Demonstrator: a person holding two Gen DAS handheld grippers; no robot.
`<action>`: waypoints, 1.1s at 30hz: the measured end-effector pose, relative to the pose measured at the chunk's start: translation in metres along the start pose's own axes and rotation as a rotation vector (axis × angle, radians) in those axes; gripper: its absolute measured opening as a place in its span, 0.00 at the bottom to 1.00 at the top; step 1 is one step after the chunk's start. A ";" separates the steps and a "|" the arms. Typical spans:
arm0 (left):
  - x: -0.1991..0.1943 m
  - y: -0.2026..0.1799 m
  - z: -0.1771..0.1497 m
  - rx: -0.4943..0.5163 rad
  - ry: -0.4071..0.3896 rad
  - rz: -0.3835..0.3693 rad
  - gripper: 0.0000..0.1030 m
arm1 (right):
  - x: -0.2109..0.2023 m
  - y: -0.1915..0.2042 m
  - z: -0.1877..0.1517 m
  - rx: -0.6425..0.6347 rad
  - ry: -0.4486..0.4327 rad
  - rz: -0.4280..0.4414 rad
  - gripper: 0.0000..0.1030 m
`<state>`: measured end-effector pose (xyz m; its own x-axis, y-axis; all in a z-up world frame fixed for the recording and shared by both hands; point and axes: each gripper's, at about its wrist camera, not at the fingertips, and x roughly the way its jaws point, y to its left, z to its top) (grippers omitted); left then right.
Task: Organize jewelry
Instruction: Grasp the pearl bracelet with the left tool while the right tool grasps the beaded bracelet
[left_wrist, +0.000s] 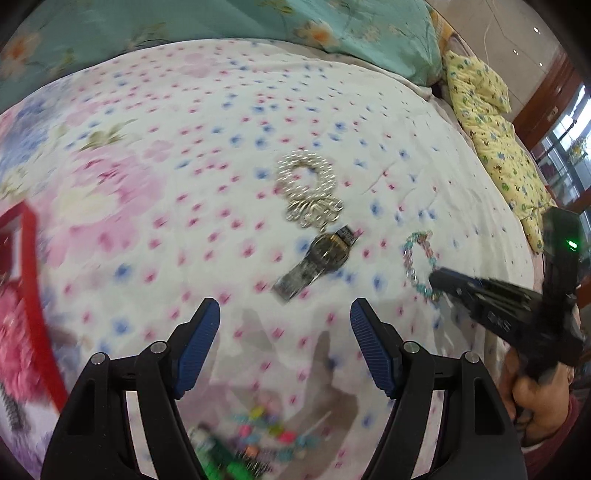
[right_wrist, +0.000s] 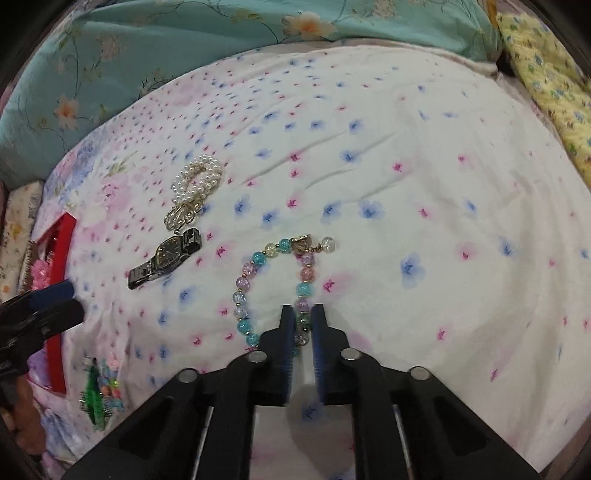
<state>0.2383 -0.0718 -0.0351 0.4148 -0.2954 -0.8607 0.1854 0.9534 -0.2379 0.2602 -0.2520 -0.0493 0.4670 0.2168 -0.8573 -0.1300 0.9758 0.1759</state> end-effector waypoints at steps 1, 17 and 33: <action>0.006 -0.005 0.004 0.018 0.008 -0.001 0.71 | -0.002 -0.003 -0.001 0.017 -0.002 0.022 0.07; 0.087 -0.011 0.090 -0.083 0.058 0.029 0.73 | -0.032 -0.016 -0.008 0.173 -0.077 0.298 0.07; 0.031 0.005 0.053 -0.048 -0.033 0.007 0.19 | -0.037 -0.003 -0.008 0.151 -0.098 0.346 0.07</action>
<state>0.2989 -0.0794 -0.0392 0.4454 -0.2897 -0.8472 0.1397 0.9571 -0.2538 0.2365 -0.2634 -0.0217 0.5001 0.5288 -0.6857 -0.1676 0.8360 0.5225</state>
